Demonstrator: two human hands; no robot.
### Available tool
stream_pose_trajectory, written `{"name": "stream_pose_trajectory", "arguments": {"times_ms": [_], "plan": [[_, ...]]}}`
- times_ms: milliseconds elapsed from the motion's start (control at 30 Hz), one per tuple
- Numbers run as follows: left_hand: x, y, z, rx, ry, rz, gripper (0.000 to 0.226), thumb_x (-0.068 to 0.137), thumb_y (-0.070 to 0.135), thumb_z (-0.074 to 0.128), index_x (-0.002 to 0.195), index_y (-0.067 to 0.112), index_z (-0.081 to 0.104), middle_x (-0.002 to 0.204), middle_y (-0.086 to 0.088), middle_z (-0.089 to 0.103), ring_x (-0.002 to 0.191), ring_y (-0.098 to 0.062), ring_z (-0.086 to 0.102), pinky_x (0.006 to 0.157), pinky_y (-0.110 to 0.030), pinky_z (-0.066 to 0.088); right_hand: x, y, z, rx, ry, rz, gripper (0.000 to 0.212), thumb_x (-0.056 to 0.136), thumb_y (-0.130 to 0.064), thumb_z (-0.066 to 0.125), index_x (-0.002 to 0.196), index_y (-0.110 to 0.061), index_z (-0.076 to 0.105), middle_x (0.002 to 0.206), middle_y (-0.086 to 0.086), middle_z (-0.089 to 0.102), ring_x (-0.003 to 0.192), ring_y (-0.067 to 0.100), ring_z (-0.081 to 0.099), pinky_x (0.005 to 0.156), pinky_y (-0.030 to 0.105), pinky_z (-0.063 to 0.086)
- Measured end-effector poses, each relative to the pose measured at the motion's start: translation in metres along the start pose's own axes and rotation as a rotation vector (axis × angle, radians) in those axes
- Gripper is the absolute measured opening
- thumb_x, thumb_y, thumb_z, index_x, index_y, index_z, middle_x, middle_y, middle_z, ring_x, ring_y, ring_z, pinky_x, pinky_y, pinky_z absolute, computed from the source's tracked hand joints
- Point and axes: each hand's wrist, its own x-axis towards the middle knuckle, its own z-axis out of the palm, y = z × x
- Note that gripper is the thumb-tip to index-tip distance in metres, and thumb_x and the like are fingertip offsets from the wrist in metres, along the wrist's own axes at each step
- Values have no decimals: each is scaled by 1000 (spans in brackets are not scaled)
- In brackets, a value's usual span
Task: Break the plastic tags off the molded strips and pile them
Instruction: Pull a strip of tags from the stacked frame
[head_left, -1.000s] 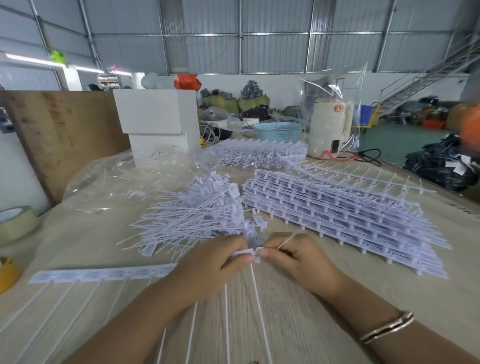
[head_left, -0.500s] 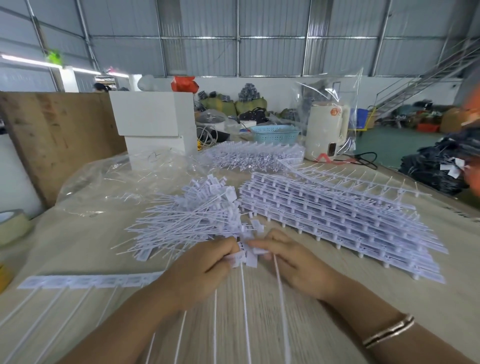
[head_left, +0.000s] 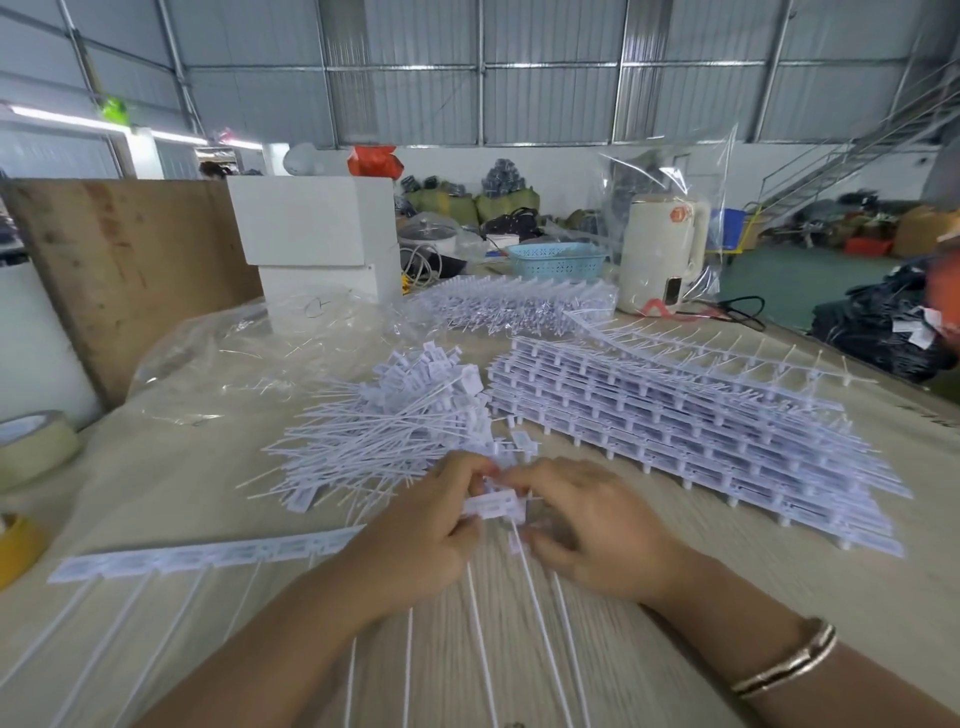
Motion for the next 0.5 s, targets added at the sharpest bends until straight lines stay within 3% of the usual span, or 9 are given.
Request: {"name": "stream_pose_trajectory", "arguments": {"times_ms": [100,200,300,400,500], "plan": [[0,7,5,-29,7,43,29,94,22,51,118,34,39,111,19,48,98,12,46,79,-7,38,4,-1,4,-127,98,-151,28,86,-34,58,111,-26,68,95,-8,69,78,12,65,65,25,47],[0,9,0,13,36,28,15,96,37,46,109,31,51,91,18,53,81,8,51,67,-17,39,5,2,2,-153,245,-182,23,87,-30,58,100,-23,74,84,-6,70,68,14,65,57,28,50],[2,3,-8,109,28,-6,30,95,44,41,87,22,59,71,6,56,64,-5,51,62,-28,39,2,4,0,-132,276,-158,25,88,-29,58,105,-20,73,82,-2,69,68,18,66,57,33,52],[1,-2,-7,100,-5,-16,32,94,44,45,75,19,54,62,5,48,56,-8,45,58,-29,36,2,1,2,-165,242,-151,25,87,-31,58,106,-20,73,79,-2,67,65,16,63,55,30,50],[0,-2,-4,104,-11,3,29,94,45,47,68,30,47,59,9,46,55,-3,43,55,-24,32,3,-2,3,-172,235,-154,26,87,-34,56,103,-23,73,72,-6,63,60,11,59,53,23,44]]}}
